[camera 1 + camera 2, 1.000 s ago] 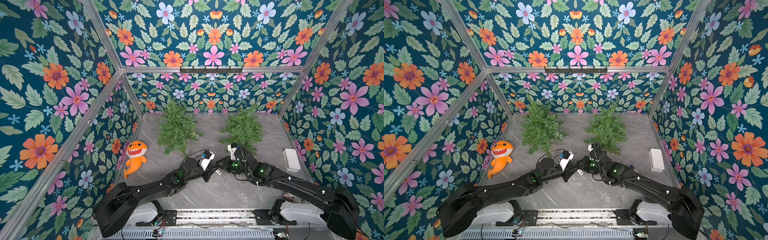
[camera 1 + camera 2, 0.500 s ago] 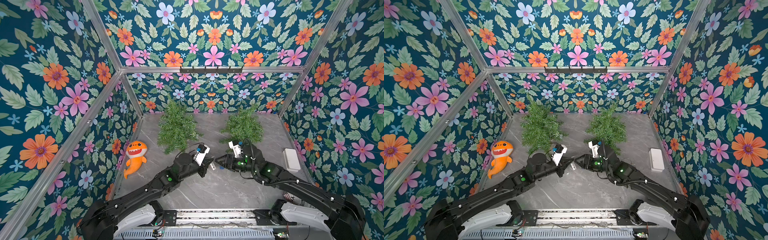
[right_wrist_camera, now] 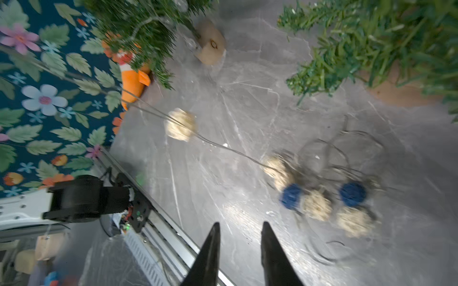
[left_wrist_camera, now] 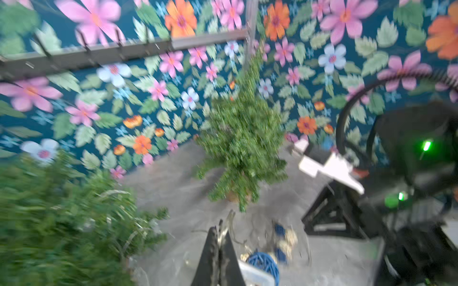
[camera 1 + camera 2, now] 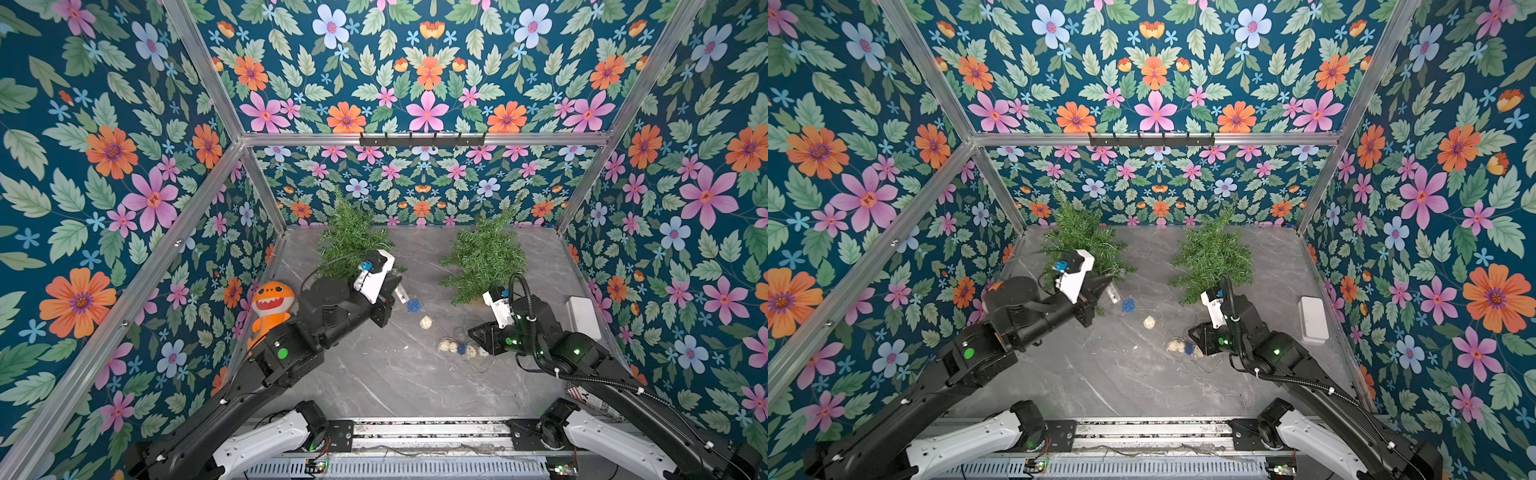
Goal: Wrap string light around the christmas tree
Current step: Pick up the light string from the center of the board.
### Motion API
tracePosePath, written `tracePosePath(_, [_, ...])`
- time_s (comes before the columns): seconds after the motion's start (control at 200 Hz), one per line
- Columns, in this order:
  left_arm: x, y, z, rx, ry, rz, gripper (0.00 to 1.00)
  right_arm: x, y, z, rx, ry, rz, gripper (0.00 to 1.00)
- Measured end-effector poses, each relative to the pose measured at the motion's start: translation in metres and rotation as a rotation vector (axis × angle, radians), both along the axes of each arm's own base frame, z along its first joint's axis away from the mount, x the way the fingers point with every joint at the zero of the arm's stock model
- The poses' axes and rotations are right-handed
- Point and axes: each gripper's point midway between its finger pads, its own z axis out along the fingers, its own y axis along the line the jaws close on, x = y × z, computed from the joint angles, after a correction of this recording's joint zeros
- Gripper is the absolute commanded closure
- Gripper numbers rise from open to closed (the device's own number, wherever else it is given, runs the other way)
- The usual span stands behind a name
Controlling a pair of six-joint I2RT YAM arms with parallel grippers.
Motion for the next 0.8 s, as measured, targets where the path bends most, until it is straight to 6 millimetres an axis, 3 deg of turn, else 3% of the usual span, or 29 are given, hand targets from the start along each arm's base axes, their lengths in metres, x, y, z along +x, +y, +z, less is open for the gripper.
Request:
tracePosePath(0.09, [0.001,-0.005,0.022,-0.026,-0.025,-0.014,1.00,-0.007,0.011,-0.020,-0.035,0.009,0.053,0.54])
tracePosePath(0.2, [0.003,-0.018,0.023,0.006,-0.016,-0.053,1.00,-0.013,0.033,-0.028,-0.033,-0.057,0.140,0.54])
tracePosePath(0.27, [0.005,-0.020,0.022,0.032,0.000,-0.053,1.00,-0.005,0.042,-0.029,-0.025,-0.101,0.145,0.54])
tracePosePath(0.45, [0.004,-0.015,0.043,0.021,-0.039,-0.040,1.00,0.004,0.078,-0.030,0.036,-0.204,0.200,0.47])
tracePosePath(0.645, [0.005,-0.015,0.042,0.040,-0.030,-0.037,1.00,0.024,0.112,-0.035,0.075,-0.316,0.201,0.44])
tracePosePath(0.8, [0.006,-0.016,0.042,0.051,-0.025,-0.039,1.00,0.041,0.138,-0.027,0.142,-0.402,0.193,0.44])
